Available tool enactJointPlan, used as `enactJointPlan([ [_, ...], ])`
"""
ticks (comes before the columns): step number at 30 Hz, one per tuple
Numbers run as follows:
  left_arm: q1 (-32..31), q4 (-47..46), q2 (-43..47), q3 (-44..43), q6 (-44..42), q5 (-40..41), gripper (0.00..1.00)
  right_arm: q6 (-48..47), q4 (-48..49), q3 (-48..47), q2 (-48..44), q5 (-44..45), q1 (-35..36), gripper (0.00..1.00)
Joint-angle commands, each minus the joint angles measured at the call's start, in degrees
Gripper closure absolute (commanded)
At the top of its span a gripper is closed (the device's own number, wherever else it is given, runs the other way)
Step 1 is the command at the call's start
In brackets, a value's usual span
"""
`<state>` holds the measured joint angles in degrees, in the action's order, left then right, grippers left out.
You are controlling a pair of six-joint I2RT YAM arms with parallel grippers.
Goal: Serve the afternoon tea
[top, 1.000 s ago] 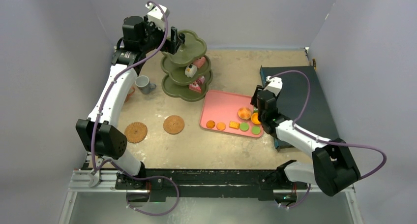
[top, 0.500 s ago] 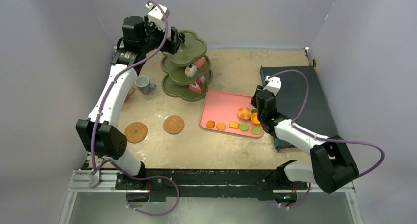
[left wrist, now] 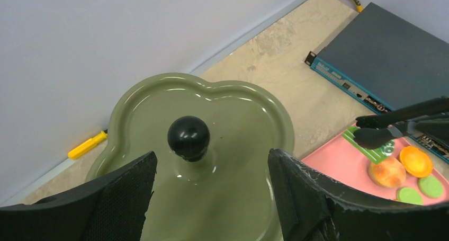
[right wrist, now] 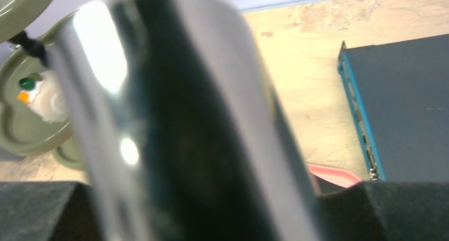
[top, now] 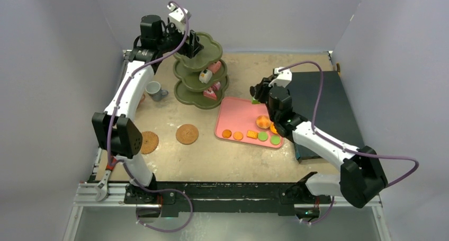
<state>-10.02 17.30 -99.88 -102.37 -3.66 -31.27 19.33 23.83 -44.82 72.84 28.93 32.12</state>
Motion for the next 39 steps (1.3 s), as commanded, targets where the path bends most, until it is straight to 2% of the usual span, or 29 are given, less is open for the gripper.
enactJointPlan([
  [1, 1.92, -1.28, -4.32, -4.99, -2.12, -4.41, 0.25, -0.27, 1.91, -3.00, -1.51, -2.49, 1.86, 0.73],
  [9, 3.05, -1.77, -10.61, -9.91, -0.65, -15.32, 0.39, 0.45, 1.47, -4.50, -0.58, -4.44, 4.34, 0.73],
  [12, 3.08, -2.98, -11.88, -10.18, 0.05, -14.90, 0.52, 0.83, 1.56, -4.25, -0.59, -4.83, 4.44, 0.73],
  [14, 3.08, -3.94, -11.92, -9.74, -0.35, -13.36, 0.65, 0.94, 1.56, -4.15, -0.64, -5.08, 4.53, 0.73],
  [16, 3.07, -5.16, -11.70, -9.05, -0.51, -11.90, 0.72, 0.91, 1.73, -4.14, -0.60, -5.32, 4.53, 0.73],
  [21, 2.75, -10.30, -9.39, -5.84, 1.54, -4.45, 0.88, 0.84, 1.98, -5.23, 0.26, -5.78, 4.53, 0.73],
  [26, 0.30, -19.30, -2.31, 3.72, 3.23, 6.02, 0.91, 0.72, 2.51, -6.23, 1.19, -6.20, 4.53, 0.73],
  [29, -1.78, -18.09, -0.60, 5.20, 5.72, 14.34, 0.98, 0.81, 2.99, -6.57, 1.67, -6.50, 4.53, 0.73],
  [39, -5.38, -15.30, 0.13, 5.52, 16.30, 34.96, 0.99, 0.73, 3.61, -6.74, 2.46, -5.38, 4.54, 0.73],
])
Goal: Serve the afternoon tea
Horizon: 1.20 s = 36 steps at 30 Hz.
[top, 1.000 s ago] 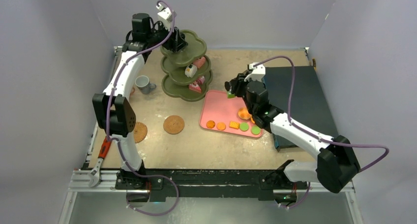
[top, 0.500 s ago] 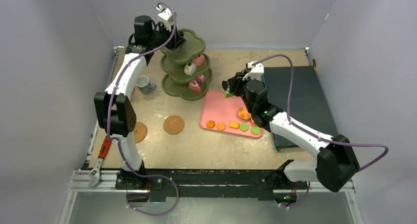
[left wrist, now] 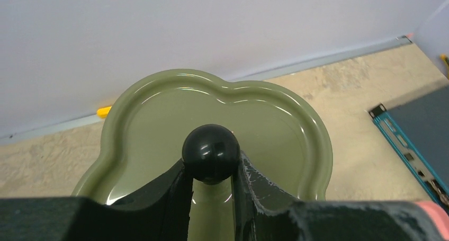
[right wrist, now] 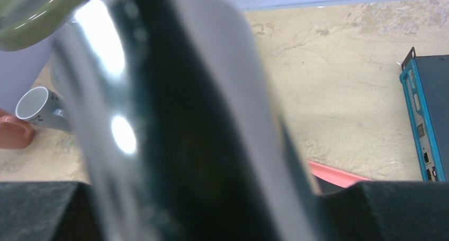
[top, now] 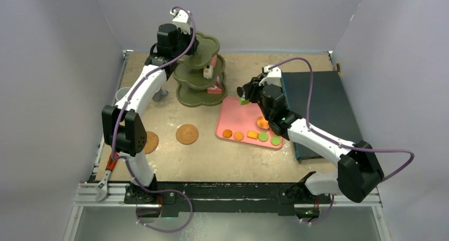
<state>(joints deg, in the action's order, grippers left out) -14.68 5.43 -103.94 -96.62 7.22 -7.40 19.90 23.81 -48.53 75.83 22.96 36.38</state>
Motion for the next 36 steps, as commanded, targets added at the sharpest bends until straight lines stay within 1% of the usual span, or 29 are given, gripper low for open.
enactJointPlan([
  [1, -1.12, -3.70, 4.39, 0.06, 5.43, 12.52, 0.99, 0.00, 3.58, -2.92, -0.46, 0.71, 0.27, 0.73],
  [5, -2.20, -4.16, 4.78, 0.15, 4.69, 16.69, 1.00, -0.14, 4.22, -2.39, -0.33, 0.75, 0.27, 0.73],
  [8, -3.22, -3.17, 5.44, 0.16, 4.22, 18.88, 0.98, -0.04, 5.52, -2.46, -0.25, -0.11, 0.44, 0.73],
  [10, -3.36, -2.03, 5.74, 0.08, 4.95, 18.87, 0.94, 0.18, 6.16, -3.07, 0.21, -0.32, 0.80, 0.73],
  [11, -3.36, -1.27, 5.88, -0.09, 5.45, 18.79, 0.90, 0.28, 6.54, -3.45, 0.64, -0.34, 1.09, 0.73],
  [13, -3.34, 0.78, 6.15, -1.02, 6.42, 18.62, 0.75, 0.30, 7.16, -4.30, 1.31, -0.24, 1.94, 0.73],
  [14, -3.32, 1.83, 6.33, -1.77, 6.78, 18.33, 0.64, 0.26, 7.39, -4.76, 1.74, -0.16, 2.47, 0.73],
  [16, -3.07, 3.76, 6.70, -3.57, 6.48, 16.79, 0.36, -0.06, 7.68, -5.85, 2.43, 0.05, 3.54, 0.73],
  [17, -2.58, 4.28, 6.95, -3.94, 5.64, 14.57, 0.21, -0.35, 7.73, -6.27, 2.80, 0.19, 4.05, 0.73],
  [18, -1.80, 4.75, 7.29, -4.37, 3.99, 10.90, 0.12, -0.65, 7.73, -6.79, 3.13, 0.37, 4.57, 0.73],
  [20, 1.24, 4.12, 7.71, -3.80, 1.32, -1.39, 0.09, -0.75, 7.63, -7.34, 3.35, 0.34, 5.03, 0.73],
  [22, 4.92, 4.26, 6.88, -4.30, -1.77, -15.48, 0.08, -0.69, 7.65, -7.24, 3.16, 0.33, 5.18, 0.73],
  [24, 7.16, 6.79, 5.07, -6.46, -7.26, -24.62, 0.07, -0.63, 7.74, -6.75, 2.57, 0.34, 5.27, 0.73],
  [26, 7.86, 11.06, 2.97, -8.86, -13.71, -29.50, 0.07, -0.48, 7.82, -6.17, 1.70, 0.43, 5.28, 0.73],
  [28, 8.23, 13.30, 0.97, -10.71, -17.89, -33.04, 0.08, -0.21, 7.75, -5.74, 1.02, 0.47, 5.36, 0.73],
  [33, 8.59, 16.60, -3.66, -14.31, -21.63, -40.63, 0.11, -0.12, 7.08, -5.14, 0.08, 0.60, 5.45, 0.73],
  [36, 8.63, 17.37, -5.65, -15.89, -22.66, -42.13, 0.16, -0.05, 6.62, -4.82, -0.56, 0.77, 5.46, 0.73],
])
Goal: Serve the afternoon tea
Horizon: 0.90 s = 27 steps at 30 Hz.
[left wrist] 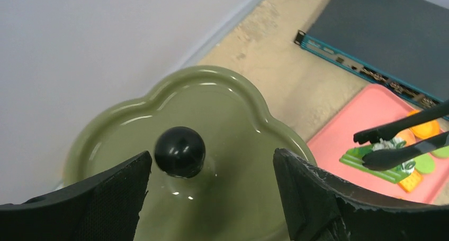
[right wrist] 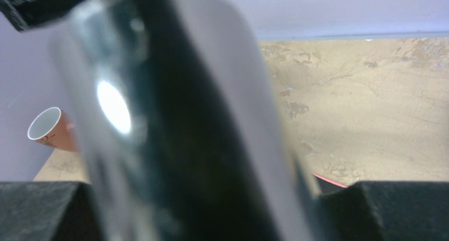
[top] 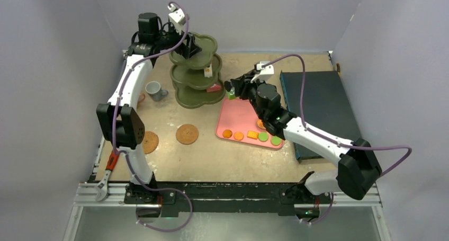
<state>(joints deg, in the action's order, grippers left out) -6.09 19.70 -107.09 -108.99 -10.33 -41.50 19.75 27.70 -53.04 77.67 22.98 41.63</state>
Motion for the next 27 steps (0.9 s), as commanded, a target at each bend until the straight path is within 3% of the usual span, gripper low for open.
enactJointPlan([
  [1, 0.09, 2.75, -2.97, -3.67, -5.14, -8.00, 0.18, 0.11, 2.71, -0.18, -2.57, 0.82, 0.21, 0.73],
  [7, 0.79, -4.47, -4.10, -2.27, 0.08, -7.11, 0.49, 0.07, 2.68, 0.69, -3.53, 0.67, 0.21, 0.73],
  [12, 1.41, -16.39, -2.10, 2.44, 7.55, -6.25, 0.88, 0.50, 2.84, 1.81, -3.68, 0.49, 0.21, 0.73],
  [18, 1.23, -17.28, -1.45, 3.10, 8.75, -0.18, 0.93, 0.67, 2.96, 2.07, -3.91, 0.58, 0.17, 0.73],
  [27, -4.05, -24.73, 8.15, 15.18, 12.12, 19.90, 0.96, 0.22, 3.55, 1.33, -2.29, 0.99, 0.21, 0.73],
])
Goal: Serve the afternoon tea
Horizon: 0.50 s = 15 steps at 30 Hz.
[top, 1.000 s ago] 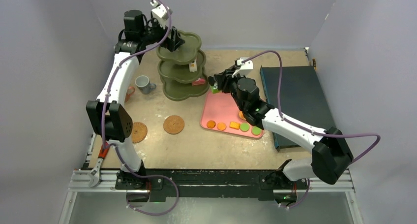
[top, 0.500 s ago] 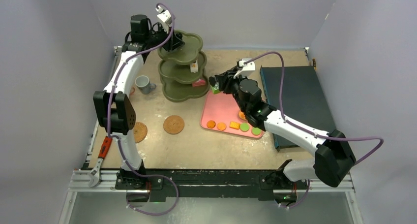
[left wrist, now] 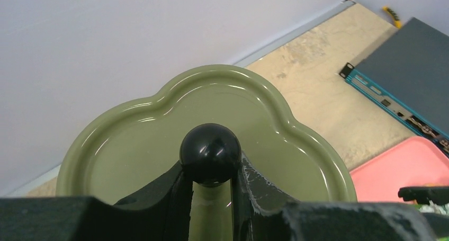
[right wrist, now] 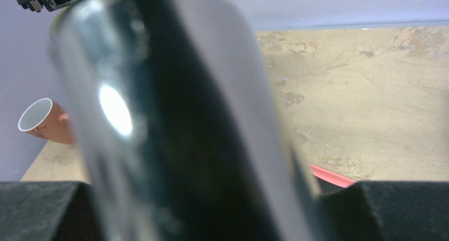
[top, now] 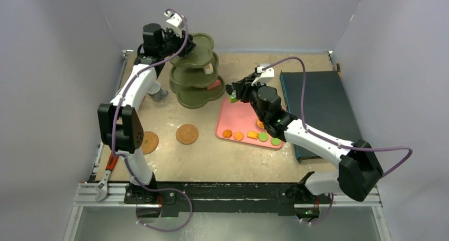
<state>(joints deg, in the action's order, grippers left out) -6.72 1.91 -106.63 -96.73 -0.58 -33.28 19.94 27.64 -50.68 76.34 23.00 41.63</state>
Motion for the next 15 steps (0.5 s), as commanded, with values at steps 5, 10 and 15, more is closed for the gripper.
enactJointPlan([
  [5, -6.96, -3.43, 9.69, 4.29, 6.71, 22.24, 0.98, -0.95, 4.31, -1.79, -0.29, 1.18, 0.22, 0.73],
  [10, -7.08, -3.63, 9.66, 5.34, 7.98, 25.01, 0.97, -1.58, 5.79, -2.18, 0.09, 0.07, 0.21, 0.73],
  [15, -7.12, -3.47, 10.98, 7.25, 5.31, 24.12, 0.83, -1.82, 6.98, -2.82, 0.28, -1.88, 0.45, 0.73],
])
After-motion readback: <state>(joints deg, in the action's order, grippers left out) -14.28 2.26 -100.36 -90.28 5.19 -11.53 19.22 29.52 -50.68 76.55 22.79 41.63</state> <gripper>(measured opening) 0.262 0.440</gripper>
